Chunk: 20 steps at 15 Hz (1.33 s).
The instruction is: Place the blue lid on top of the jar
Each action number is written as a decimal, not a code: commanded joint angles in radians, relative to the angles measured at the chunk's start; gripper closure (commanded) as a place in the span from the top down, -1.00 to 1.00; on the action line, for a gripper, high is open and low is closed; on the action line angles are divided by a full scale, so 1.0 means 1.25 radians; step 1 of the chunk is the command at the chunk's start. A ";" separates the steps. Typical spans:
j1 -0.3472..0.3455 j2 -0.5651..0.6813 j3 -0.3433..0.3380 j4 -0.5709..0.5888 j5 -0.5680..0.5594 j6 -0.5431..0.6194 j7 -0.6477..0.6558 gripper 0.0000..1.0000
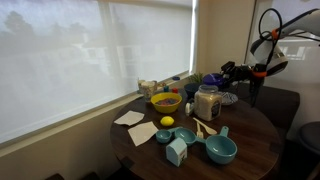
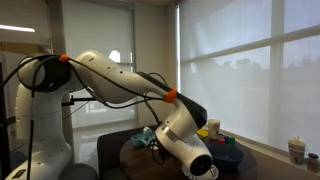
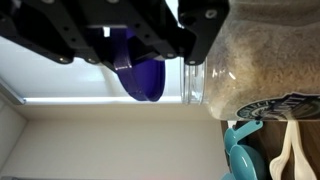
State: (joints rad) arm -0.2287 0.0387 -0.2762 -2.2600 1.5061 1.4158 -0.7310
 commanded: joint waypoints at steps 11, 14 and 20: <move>-0.003 0.042 0.016 0.014 -0.003 -0.028 0.026 -0.99; -0.004 0.040 0.015 0.012 -0.008 -0.027 0.035 -0.92; -0.004 0.037 0.014 0.012 -0.022 -0.022 0.055 -0.99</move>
State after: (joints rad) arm -0.2295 0.0766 -0.2648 -2.2599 1.5062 1.3911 -0.6963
